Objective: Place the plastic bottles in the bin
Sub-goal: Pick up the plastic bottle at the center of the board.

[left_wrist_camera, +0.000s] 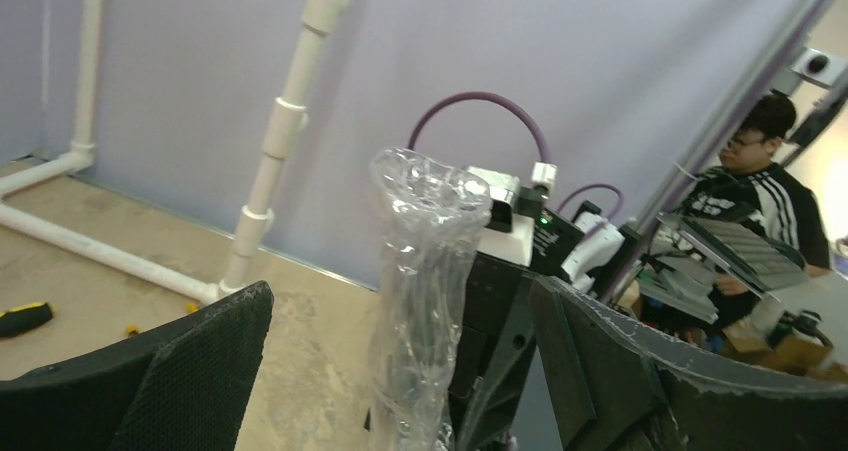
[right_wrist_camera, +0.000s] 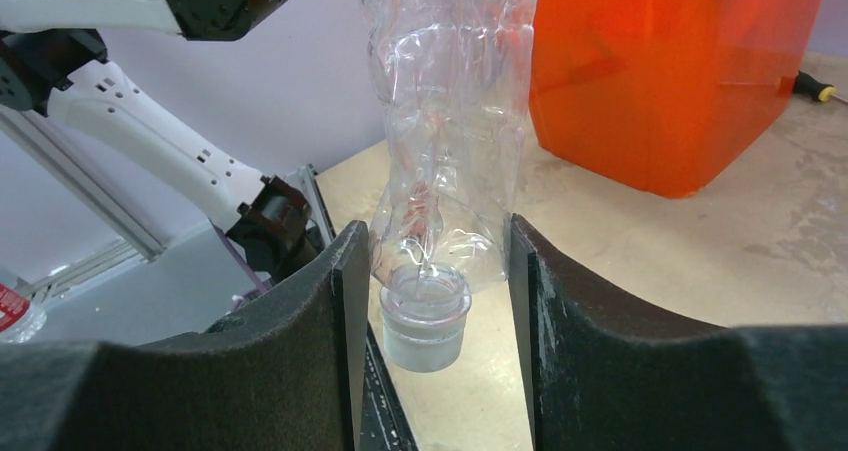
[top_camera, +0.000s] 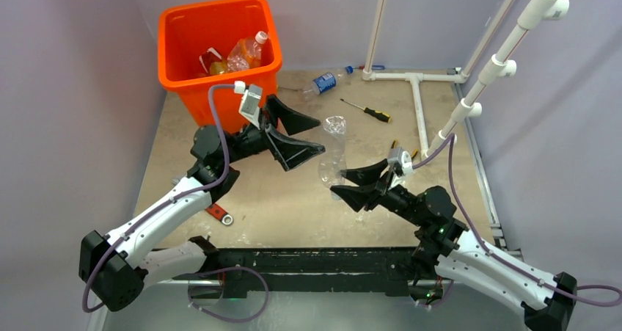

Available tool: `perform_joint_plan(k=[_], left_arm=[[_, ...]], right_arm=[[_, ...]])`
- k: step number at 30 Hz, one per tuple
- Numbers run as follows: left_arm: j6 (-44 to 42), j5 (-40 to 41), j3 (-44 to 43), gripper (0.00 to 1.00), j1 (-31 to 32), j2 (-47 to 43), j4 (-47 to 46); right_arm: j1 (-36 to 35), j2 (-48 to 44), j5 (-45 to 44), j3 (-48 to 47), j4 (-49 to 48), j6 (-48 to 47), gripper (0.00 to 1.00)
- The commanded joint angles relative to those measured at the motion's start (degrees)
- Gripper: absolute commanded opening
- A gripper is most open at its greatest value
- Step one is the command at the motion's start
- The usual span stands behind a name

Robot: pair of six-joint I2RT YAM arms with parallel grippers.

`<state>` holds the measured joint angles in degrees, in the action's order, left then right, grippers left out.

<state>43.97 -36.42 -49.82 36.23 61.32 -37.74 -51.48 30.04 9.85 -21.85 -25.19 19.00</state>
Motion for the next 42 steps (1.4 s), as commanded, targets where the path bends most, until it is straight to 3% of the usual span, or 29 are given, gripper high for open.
perform_joint_plan(k=[1,6,14,22,25,27,29,31,32,37,42], left_arm=[[-3.55,-5.56,-0.22,0.99,3.56,-0.17,-2.85],[-9.38,-3.94,-2.01,0.96,6.90,0.47,3.95],[-9.12,-3.64,-2.37,0.58,7.12,0.92,4.64],[-9.35,-3.48,-2.35,0.29,7.11,0.67,4.49],[-9.51,-3.39,-2.32,0.18,7.11,0.60,4.47],[-9.85,-2.57,-2.55,0.11,7.10,0.35,4.69],[-10.60,-0.82,-3.03,0.03,7.15,-0.06,5.95],[-13.56,1.66,-4.74,0.00,7.12,-0.73,9.11],[-15.63,3.50,-6.79,0.00,7.17,-1.09,11.39],[-25.37,16.21,-16.77,0.00,7.11,-3.43,20.03],[-38.03,35.28,-25.42,0.00,7.12,-3.79,22.72]], right_arm=[[-0.26,1.37,1.53,-2.07,-3.90,-0.46,0.00],[-0.28,3.16,3.82,-2.57,-5.46,-0.54,0.00],[-0.28,2.44,3.88,-2.85,-3.98,-0.31,0.00],[-0.28,1.32,3.84,-3.26,-2.79,-0.06,0.01],[-0.28,1.42,4.17,-3.63,-2.21,0.02,0.20],[-0.28,0.97,3.41,-3.37,-2.25,0.42,0.40],[-0.28,-0.23,2.53,-2.91,-2.55,1.00,0.62],[-0.29,-1.37,1.65,-3.11,-2.18,1.50,0.95],[-0.28,-1.84,1.40,-3.50,-1.69,1.56,0.98],[-0.28,-5.60,-1.15,-4.81,1.23,0.81,0.99],[-0.22,-10.76,-9.36,-3.03,4.31,5.65,0.99]])
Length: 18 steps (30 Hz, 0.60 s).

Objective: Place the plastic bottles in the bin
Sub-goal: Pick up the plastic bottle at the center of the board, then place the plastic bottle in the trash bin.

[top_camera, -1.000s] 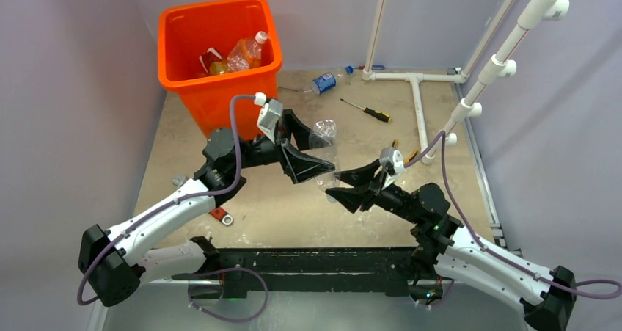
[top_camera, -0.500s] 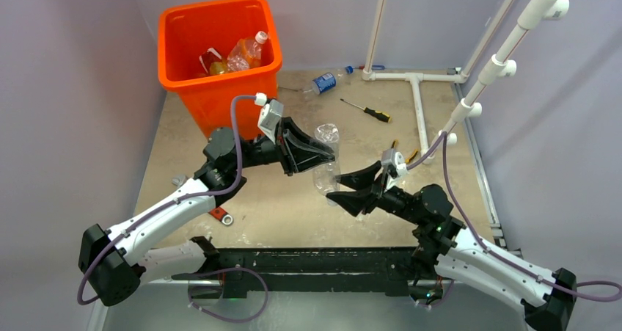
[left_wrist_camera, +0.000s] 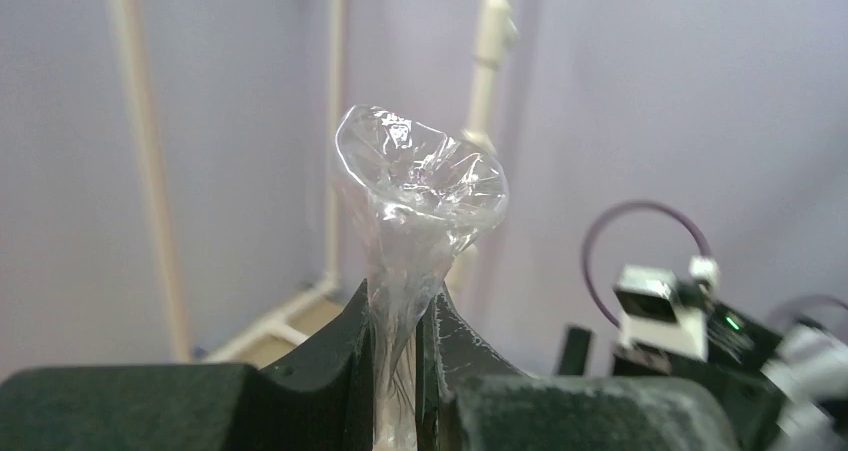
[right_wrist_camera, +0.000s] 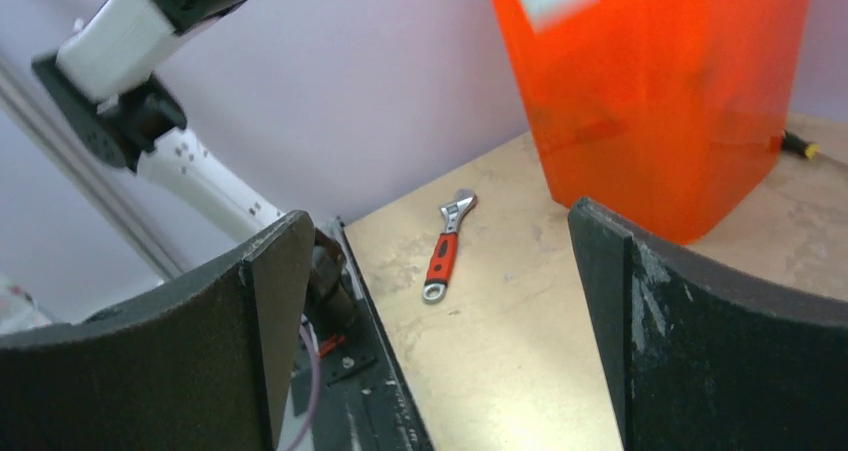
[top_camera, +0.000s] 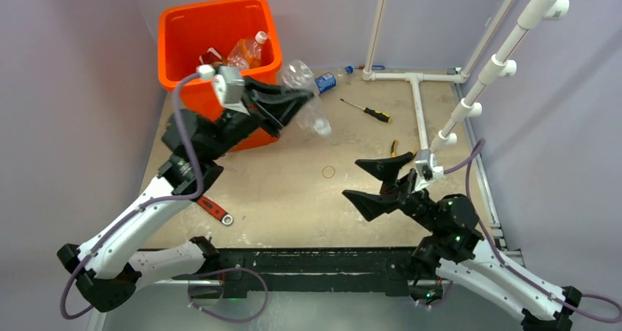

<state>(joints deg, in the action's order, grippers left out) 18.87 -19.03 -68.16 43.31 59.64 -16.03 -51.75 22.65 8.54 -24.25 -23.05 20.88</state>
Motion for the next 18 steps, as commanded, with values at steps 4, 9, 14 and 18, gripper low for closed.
perform_joint_plan(k=[4,9,14,18], left_arm=[[-26.59,33.00,-12.43,0.00,0.02,0.99,-2.25],[-42.73,50.77,-19.64,0.00,-0.46,8.35,-9.40],[-41.04,52.49,-30.32,0.00,-10.15,17.30,-2.07],[-38.38,55.26,-30.78,0.00,-16.75,21.32,-1.11]], right_arm=[[-0.01,-8.00,-13.65,2.47,2.90,8.74,0.99],[-0.02,-9.30,-14.04,3.16,5.66,9.71,0.99],[-0.02,-6.29,-13.27,0.61,11.21,8.30,0.99],[-0.02,-5.81,-13.48,0.64,12.06,8.12,0.99]])
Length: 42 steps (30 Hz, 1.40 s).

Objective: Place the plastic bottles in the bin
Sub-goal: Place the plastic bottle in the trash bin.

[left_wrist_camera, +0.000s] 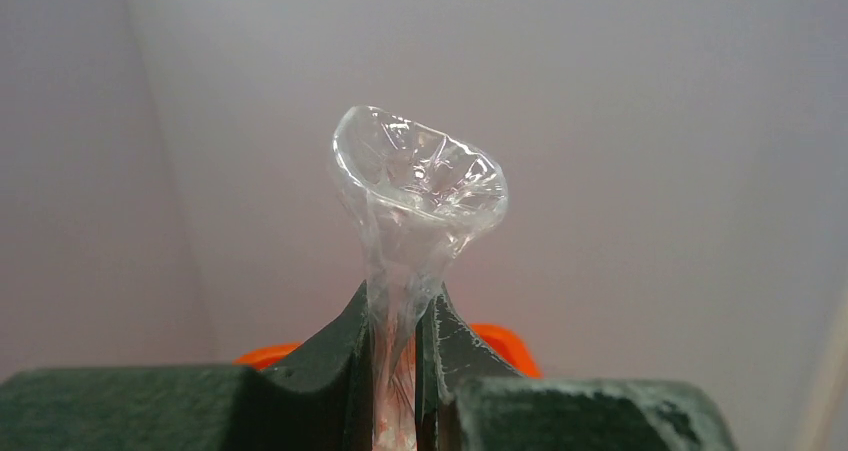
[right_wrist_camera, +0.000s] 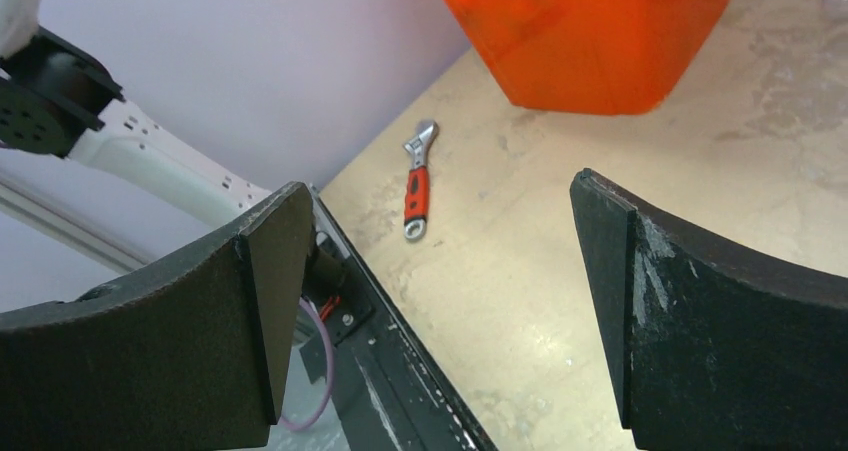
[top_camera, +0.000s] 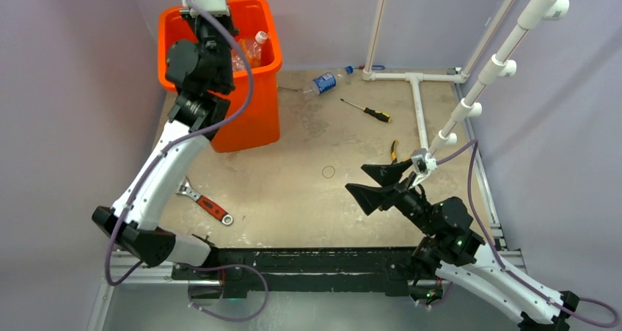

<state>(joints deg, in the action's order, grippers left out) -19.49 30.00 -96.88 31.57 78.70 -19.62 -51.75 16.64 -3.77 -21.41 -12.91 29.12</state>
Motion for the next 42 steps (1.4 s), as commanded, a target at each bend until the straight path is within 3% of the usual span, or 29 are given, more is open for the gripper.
perform_joint_plan(k=[1,7,11,22,26,28,30,31,37,42], left_arm=[[0.02,6.68,-2.07,0.00,-6.02,3.38,2.40],[7.60,6.73,-0.58,0.00,-12.96,8.65,3.37],[7.85,7.32,3.69,0.00,-13.42,10.69,0.33],[10.08,7.86,2.11,0.00,-14.58,16.42,4.78],[18.67,-3.84,1.74,0.00,-17.41,16.55,9.30],[21.67,-8.30,2.89,0.39,-17.77,15.35,8.96],[24.14,-7.65,3.88,0.82,-17.77,13.72,7.91],[24.53,-7.44,4.04,0.89,-17.77,12.89,7.50],[28.25,-8.70,2.24,0.97,-17.69,5.06,5.92],[32.50,-15.02,1.79,0.99,-17.55,-2.77,7.00]], right_arm=[[-0.02,0.11,-1.35,-2.11,1.92,-0.23,0.99],[0.01,0.13,-2.51,-2.23,3.45,-1.22,0.99],[-0.02,-0.11,-2.90,-1.61,3.82,-1.35,0.99],[-0.02,0.77,-4.95,-1.79,4.89,-1.61,0.99],[-0.01,0.35,-5.11,-1.55,5.30,-1.41,0.99],[-0.02,0.16,-5.06,-1.60,5.41,-1.36,0.99],[0.00,-0.02,-5.10,-1.75,5.70,-1.36,0.99],[0.00,-0.03,-5.17,-1.85,5.85,-1.41,0.99],[-0.02,1.42,-5.63,-2.18,5.22,-1.40,0.99],[0.01,4.35,-6.55,-2.37,2.26,-0.81,0.99]])
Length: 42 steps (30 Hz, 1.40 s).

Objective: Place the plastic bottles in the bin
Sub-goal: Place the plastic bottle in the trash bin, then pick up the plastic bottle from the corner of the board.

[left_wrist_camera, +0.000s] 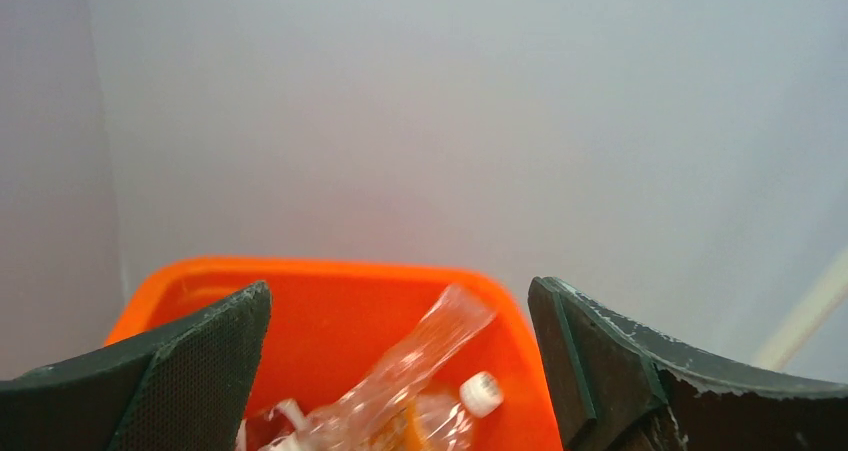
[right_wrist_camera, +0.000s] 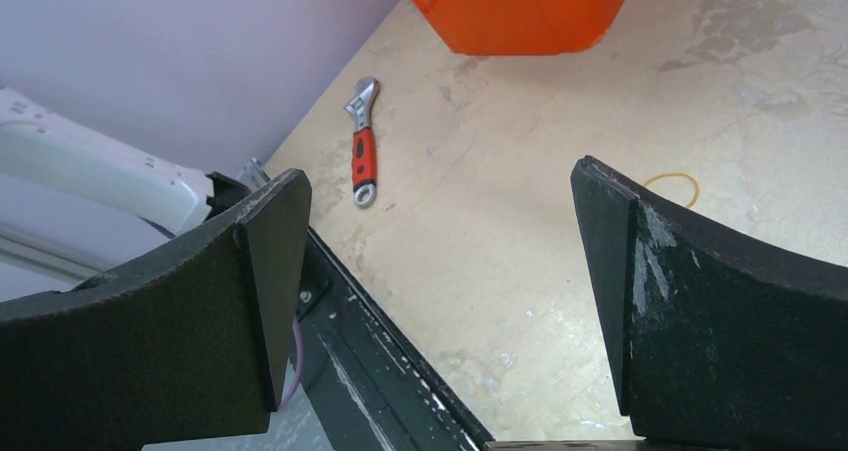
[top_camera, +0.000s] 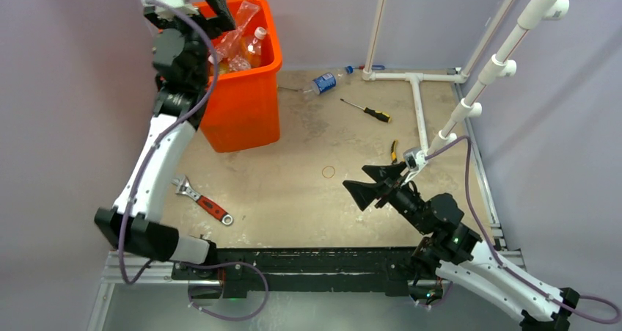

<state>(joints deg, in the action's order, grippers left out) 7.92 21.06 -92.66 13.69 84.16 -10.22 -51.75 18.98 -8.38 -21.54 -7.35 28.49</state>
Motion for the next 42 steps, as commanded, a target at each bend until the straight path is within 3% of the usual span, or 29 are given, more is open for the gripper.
perform_joint_plan(k=[1,5,8,11,14,18,20,24,31,36,42], left_arm=[[6.40,-7.76,-2.44,0.99,0.36,-9.82,-1.46],[11.15,-16.40,-2.33,0.99,0.37,-15.57,4.35],[16.11,-32.16,-1.93,0.99,0.37,-18.78,8.88],[23.45,-43.95,4.08,0.99,0.37,-22.16,7.21],[29.73,-49.23,13.02,0.99,0.50,-26.27,3.70],[33.37,-50.03,26.75,0.99,1.29,-32.92,-0.84],[32.72,-49.15,30.28,0.99,1.50,-35.53,-0.29],[29.08,-46.21,34.10,0.99,2.55,-39.76,3.19],[27.27,-43.44,40.90,0.99,4.29,-44.29,3.13],[25.07,-42.93,43.72,0.99,5.20,-46.07,3.02],[22.06,-42.56,44.78,0.99,6.83,-47.25,3.30]], right_arm=[[0.04,2.69,-2.25,-2.15,-4.13,0.14,0.99],[0.06,6.62,-7.53,-2.20,-7.23,2.88,0.99],[0.05,11.47,-9.43,-3.77,-7.77,4.37,0.99],[0.07,18.27,-13.13,-6.24,-9.26,5.00,0.99],[0.07,26.78,-18.50,-10.04,-9.64,8.18,0.98],[0.22,39.86,-25.18,-19.97,-4.52,14.22,0.98],[2.26,45.12,-23.59,-22.55,-6.20,15.20,0.98],[11.32,55.93,-12.74,-26.57,-11.36,20.68,0.94],[19.63,75.22,-8.35,-37.62,-16.41,26.67,0.99],[22.40,86.84,-8.77,-47.48,-17.48,32.38,0.99],[23.40,103.46,-7.70,-64.20,-12.23,37.63,0.99]])
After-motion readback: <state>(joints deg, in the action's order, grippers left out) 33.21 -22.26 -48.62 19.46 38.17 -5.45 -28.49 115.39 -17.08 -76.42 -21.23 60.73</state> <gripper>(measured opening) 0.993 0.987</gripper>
